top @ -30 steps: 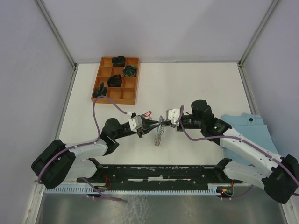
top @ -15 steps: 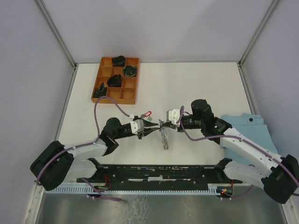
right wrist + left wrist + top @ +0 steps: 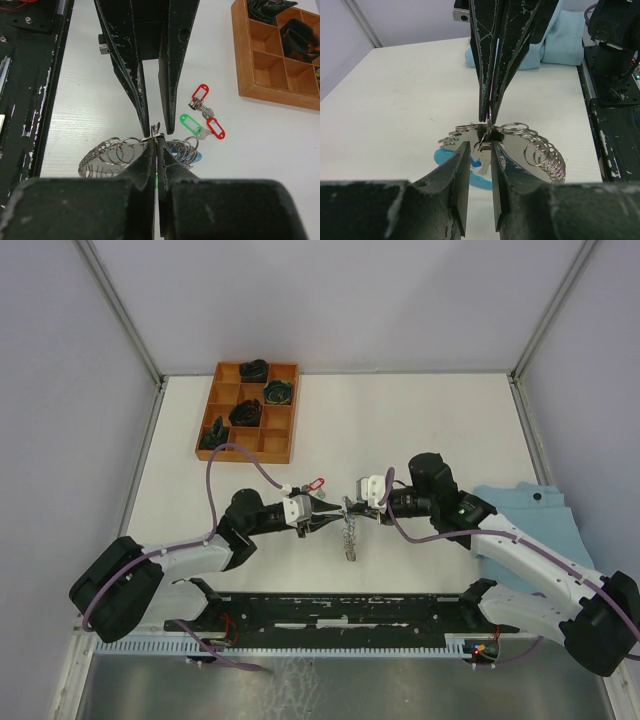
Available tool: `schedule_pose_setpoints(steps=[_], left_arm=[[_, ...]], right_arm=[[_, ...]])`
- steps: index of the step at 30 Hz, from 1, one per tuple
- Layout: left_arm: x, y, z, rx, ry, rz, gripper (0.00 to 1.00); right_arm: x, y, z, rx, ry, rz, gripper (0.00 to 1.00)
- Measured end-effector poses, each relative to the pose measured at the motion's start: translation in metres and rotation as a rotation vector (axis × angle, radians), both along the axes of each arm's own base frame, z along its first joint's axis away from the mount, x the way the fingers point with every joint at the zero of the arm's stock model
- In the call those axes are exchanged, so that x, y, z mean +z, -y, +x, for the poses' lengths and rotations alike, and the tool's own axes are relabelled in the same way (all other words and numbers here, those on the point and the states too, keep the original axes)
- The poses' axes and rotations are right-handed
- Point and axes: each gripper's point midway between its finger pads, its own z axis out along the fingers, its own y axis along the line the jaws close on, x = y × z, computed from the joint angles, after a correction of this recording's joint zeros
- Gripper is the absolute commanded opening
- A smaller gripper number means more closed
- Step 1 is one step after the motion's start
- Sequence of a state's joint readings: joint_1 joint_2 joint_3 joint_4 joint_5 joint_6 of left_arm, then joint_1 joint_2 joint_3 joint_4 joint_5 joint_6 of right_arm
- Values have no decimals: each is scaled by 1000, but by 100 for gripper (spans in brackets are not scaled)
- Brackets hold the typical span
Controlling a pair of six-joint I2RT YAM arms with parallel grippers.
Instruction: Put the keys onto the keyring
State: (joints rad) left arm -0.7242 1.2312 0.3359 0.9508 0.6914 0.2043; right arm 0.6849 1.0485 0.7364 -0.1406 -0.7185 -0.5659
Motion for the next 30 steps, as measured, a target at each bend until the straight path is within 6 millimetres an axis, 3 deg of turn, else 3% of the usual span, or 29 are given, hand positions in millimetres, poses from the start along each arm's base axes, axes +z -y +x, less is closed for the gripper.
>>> schedule_pose_setpoints(steps=[7,12,18,26,30], left_arm=[[1,3,-1,-21,0,2,25],[0,4,-3,-35,-5,6,3],[-3,4,-6,-53,-14,15,3],[-3,5,-8,-63,-32,30,3],[0,4,-10,-70,-38,36,3]], right_arm=[[1,-2,-2,18,-9,-2,1],[-1,-1,-3,21,-18,-8,1],[-3,0,-4,26,-22,-18,1],[-4,1,-3,44,-12,-51,14],[1,1,-2,53,6,-56,16]])
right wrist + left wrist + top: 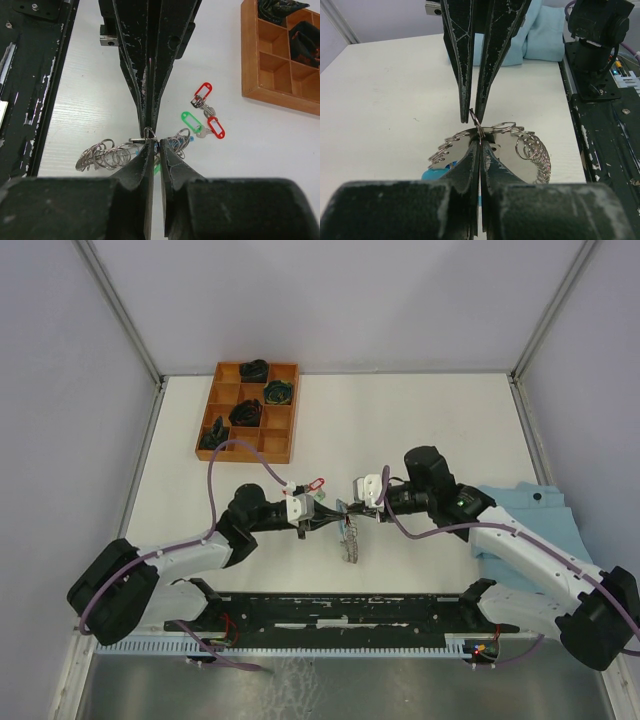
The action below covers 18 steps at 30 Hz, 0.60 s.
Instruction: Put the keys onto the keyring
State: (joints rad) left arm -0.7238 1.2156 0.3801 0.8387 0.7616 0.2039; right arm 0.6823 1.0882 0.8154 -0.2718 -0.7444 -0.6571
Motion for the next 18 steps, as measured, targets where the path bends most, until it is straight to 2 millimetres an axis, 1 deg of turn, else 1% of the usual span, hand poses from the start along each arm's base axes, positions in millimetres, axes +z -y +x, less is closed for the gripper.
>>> schedule_pose_setpoints(steps=[8,12,18], left_arm=[[-6,-1,-1,0,-30,26,3],[4,1,1,0,-16,13,3],[4,1,1,0,-18,16,3]], right_arm=[[1,1,0,13,13,-19,20],[2,3,-1,23,18,-33,23],[2,4,-1,42,25,-61,28]])
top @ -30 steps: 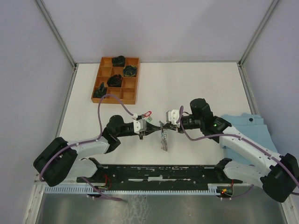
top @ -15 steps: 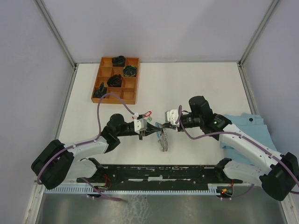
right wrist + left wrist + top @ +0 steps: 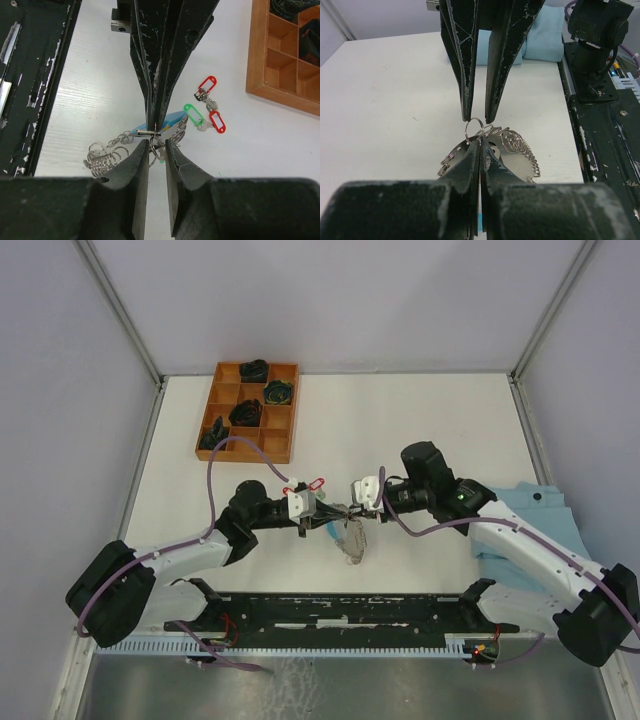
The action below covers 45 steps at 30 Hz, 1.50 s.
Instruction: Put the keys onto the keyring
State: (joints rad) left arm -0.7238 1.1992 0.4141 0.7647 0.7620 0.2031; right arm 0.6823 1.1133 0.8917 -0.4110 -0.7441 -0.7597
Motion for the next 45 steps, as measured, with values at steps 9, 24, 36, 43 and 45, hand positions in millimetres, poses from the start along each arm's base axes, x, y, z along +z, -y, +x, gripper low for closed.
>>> schedule_pose_setpoints(steps=[9,24,36,43,45], left_arm=[[0,0,0,-1,-1,0,3],[1,1,-1,-6,-3,1,3],[1,1,-1,-10,-1,0,3],[4,1,2,-2,3,-4,3],[4,0,2,2,3,-4,3]], right_arm=[[-7,10,3,0,42,-67,33],[-17,8,3,30,46,-98,22],[-23,5,3,37,35,-107,15],[-21,5,5,36,41,-106,1],[-21,5,5,30,40,-106,1]])
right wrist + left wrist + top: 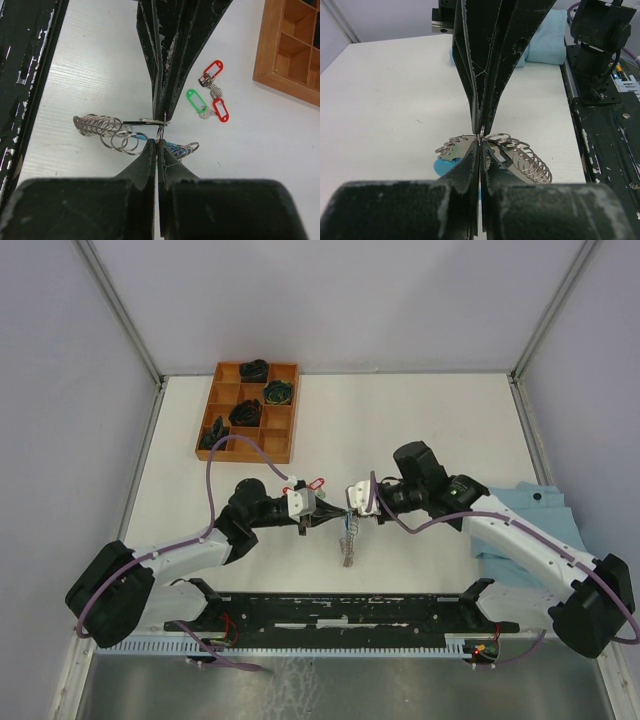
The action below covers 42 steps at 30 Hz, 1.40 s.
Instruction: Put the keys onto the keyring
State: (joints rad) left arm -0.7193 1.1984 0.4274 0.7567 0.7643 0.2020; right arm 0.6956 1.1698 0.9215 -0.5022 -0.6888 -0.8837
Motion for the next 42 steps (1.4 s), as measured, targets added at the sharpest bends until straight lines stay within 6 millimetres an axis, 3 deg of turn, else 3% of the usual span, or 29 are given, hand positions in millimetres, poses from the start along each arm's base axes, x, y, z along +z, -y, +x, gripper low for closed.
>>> schedule_pose_setpoints(steps=[12,22,42], left_arm=[[9,-2,6,34,25,-23,3],[-2,-5,15,52,-17,-12,3],[-18,4,11,43,-77,44,3]], right_arm=[[16,-1,3,-71,-44,103,1],[23,-4,2,-73,-78,149,1],[21,-10,2,-86,-146,197,1]])
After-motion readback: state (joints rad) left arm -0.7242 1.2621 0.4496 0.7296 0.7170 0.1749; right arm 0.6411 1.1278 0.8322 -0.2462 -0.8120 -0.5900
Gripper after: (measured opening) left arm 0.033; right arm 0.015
